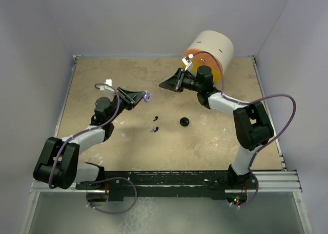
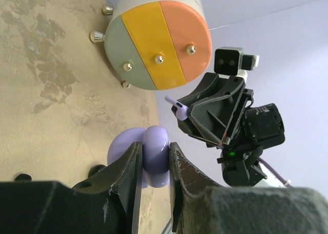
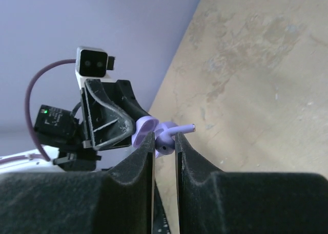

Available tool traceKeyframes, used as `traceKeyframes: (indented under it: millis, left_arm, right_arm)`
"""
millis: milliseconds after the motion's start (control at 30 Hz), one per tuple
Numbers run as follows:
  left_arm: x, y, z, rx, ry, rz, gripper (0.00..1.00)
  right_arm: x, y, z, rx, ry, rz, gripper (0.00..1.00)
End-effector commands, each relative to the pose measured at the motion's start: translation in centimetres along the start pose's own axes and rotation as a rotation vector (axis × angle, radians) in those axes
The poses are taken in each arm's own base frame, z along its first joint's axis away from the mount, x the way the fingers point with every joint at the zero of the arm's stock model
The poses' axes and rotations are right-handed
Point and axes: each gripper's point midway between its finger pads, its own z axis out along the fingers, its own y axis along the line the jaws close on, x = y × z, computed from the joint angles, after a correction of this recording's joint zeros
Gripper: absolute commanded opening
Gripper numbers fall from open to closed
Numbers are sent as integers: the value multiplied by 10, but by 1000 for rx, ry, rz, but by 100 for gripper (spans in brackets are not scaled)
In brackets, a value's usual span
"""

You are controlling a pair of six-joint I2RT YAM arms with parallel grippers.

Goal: Insert the wireless bluetooth earbuds into the charging case
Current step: Pick up the earbud from the center of the board, then place the earbud in the charging case.

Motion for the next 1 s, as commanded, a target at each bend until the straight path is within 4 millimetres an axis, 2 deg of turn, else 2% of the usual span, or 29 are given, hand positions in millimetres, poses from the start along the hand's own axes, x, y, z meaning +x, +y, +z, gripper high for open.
traceKeyframes:
  millis: [0,233,400,533,633,967]
  left_arm:
    - [-11,-27,6,106,-17,48,0]
    - [-6,-25,11,167,3,11,0]
    - [-6,-22,13,173,3,9,0]
    - [-4,-27,16,223,10,-12,0]
    - [-2,-33,22,262,23,-22,0]
    - [3,-29,39,273,27,-127,0]
  right_arm:
    - [-10,36,-9,-144,-56,103,0]
    - [-1,45,-24,-222,-98,255,0]
    - [-3,50,-28,-250,-118,289,0]
    - [-2,50,-29,-255,-124,303,0]
    - [0,52,-30,-271,-118,316,0]
    - [-1,54,-30,-282,-121,320,0]
